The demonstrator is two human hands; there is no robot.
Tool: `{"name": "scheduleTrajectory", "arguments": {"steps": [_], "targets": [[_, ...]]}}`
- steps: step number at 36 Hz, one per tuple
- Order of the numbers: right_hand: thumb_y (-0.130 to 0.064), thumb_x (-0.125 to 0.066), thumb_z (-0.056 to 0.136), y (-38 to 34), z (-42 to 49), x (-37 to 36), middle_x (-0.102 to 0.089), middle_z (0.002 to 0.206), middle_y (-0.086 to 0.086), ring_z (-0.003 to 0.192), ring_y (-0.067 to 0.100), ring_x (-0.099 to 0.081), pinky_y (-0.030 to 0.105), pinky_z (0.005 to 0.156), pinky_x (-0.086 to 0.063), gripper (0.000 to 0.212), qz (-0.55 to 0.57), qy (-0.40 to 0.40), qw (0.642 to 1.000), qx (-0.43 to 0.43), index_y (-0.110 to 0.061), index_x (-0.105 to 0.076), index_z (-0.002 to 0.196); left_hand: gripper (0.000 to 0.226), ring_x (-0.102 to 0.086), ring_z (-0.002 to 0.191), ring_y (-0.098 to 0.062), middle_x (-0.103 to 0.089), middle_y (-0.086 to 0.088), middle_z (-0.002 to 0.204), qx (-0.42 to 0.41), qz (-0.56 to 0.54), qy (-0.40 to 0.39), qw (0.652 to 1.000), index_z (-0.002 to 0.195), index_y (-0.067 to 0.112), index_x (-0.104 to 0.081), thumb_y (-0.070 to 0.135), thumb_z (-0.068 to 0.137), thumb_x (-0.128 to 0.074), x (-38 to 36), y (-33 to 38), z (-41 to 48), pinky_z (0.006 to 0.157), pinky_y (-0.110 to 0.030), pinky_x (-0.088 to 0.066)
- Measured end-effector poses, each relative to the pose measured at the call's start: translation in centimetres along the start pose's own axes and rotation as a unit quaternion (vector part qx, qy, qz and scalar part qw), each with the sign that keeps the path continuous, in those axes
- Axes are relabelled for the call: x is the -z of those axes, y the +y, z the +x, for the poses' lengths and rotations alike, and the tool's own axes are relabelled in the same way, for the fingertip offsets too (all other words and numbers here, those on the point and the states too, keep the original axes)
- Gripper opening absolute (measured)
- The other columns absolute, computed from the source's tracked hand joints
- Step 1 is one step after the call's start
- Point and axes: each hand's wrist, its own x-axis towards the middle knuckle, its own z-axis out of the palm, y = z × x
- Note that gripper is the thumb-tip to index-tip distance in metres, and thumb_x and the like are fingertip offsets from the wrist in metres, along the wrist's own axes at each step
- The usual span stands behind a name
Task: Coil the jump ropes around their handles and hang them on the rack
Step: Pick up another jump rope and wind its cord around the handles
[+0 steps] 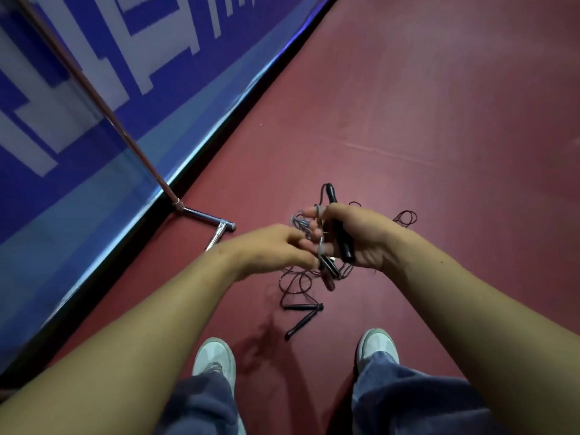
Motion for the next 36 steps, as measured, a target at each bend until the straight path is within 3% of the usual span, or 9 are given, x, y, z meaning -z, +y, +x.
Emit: {"name": "scheduleTrajectory", "arguments": {"steps": [4,7,13,18,21,24,28,32,36], "targets": [[-0.006,-0.046,0.103,-0.1,0.0,-0.5,-0.054,0.082,0.012,0.073,0.023,-0.064,0.044,0.074,-0.065,0.019,0.035,0.036,0.999,0.011,0.0,-0.06,0.114,0.019,-0.061,0.093,0.002,-0.073,0.002,0.106,0.01,-0.126,-0.056,0.99,0.107,0.013,-0.074,0.025,0.094,-0.068,-1.9,-0.3,-0.1,0.077,-0.018,-0.044],[-0.007,-0.044,0.103,-0.3,0.0,-0.7,-0.06,0.095,0.017,0.09,0.03,-0.068,0.042,0.075,-0.065,0.025,0.082,0.052,0.995,0.027,0.002,-0.06,0.12,0.024,-0.061,0.105,-0.025,-0.072,-0.011,0.12,0.035,-0.193,-0.019,0.98,0.095,0.017,-0.073,0.031,0.103,-0.056,-1.8,-0.8,0.1,0.086,-0.034,-0.042],[-0.014,-0.05,0.101,0.2,-0.3,0.1,-0.07,0.105,0.008,0.099,0.028,-0.062,0.041,0.092,-0.053,0.033,-0.108,0.074,0.991,0.017,-0.004,-0.063,0.129,0.035,-0.073,0.076,-0.032,-0.073,-0.016,0.081,0.038,-0.377,0.084,0.922,0.089,0.013,-0.056,0.032,0.111,-0.037,-0.4,-0.3,-0.1,0.067,-0.041,-0.06],[-0.015,-0.046,0.102,0.6,-1.2,-0.4,-0.066,0.135,0.019,0.128,0.037,-0.061,0.052,0.109,-0.047,0.041,-0.118,-0.055,0.99,-0.05,0.002,-0.058,0.137,0.045,-0.07,0.066,-0.022,-0.069,-0.015,0.075,0.042,-0.436,0.168,0.883,0.083,0.002,-0.066,0.026,0.111,-0.04,0.1,0.1,0.4,0.06,-0.037,-0.061],[-0.012,-0.041,0.107,0.5,-1.4,-0.8,-0.069,0.127,0.023,0.11,0.038,-0.071,0.042,0.084,-0.063,0.034,-0.125,-0.069,0.988,-0.061,-0.001,-0.057,0.135,0.041,-0.069,0.065,-0.022,-0.07,-0.016,0.076,0.046,-0.41,0.184,0.892,0.091,-0.002,-0.067,0.026,0.109,-0.045,0.2,-0.1,0.7,0.059,-0.035,-0.061],[-0.008,-0.044,0.107,0.5,-1.7,-1.0,-0.068,0.11,0.019,0.067,0.023,-0.068,0.026,0.048,-0.049,0.03,-0.205,-0.066,0.975,-0.056,-0.007,-0.054,0.135,0.039,-0.069,0.062,-0.028,-0.07,-0.022,0.082,0.036,-0.375,0.186,0.908,0.103,-0.008,-0.064,0.027,0.108,-0.049,0.3,-0.1,0.5,0.058,-0.033,-0.061],[-0.015,-0.052,0.105,0.0,-1.9,-1.0,-0.059,0.08,0.008,0.049,0.012,-0.035,0.025,0.049,-0.023,0.014,-0.262,-0.09,0.96,-0.047,-0.007,-0.056,0.115,0.043,-0.062,0.067,-0.022,-0.069,-0.019,0.077,0.016,-0.262,0.174,0.949,0.094,-0.003,-0.072,0.031,0.104,-0.049,1.3,-0.8,0.0,0.059,-0.033,-0.05],[-0.019,-0.062,0.102,0.0,-2.1,-1.4,-0.05,0.071,0.002,0.049,0.01,-0.029,0.023,0.045,-0.023,0.023,-0.266,-0.111,0.957,-0.017,-0.01,-0.054,0.122,0.031,-0.058,0.082,-0.025,-0.064,-0.01,0.088,-0.003,-0.324,0.22,0.92,0.085,0.012,-0.066,0.023,0.06,-0.051,2.7,-2.1,-0.1,0.067,-0.032,-0.044],[-0.011,-0.054,0.104,-0.2,-2.7,-2.5,-0.047,0.07,0.003,0.044,0.008,-0.032,0.022,0.043,-0.021,0.002,-0.234,-0.155,0.96,-0.001,-0.012,-0.054,0.107,0.072,-0.051,0.12,-0.016,-0.055,-0.001,0.136,-0.056,-0.27,0.153,0.949,0.127,0.027,-0.056,0.001,0.06,-0.058,2.6,-3.3,0.1,0.1,-0.038,-0.044]]}}
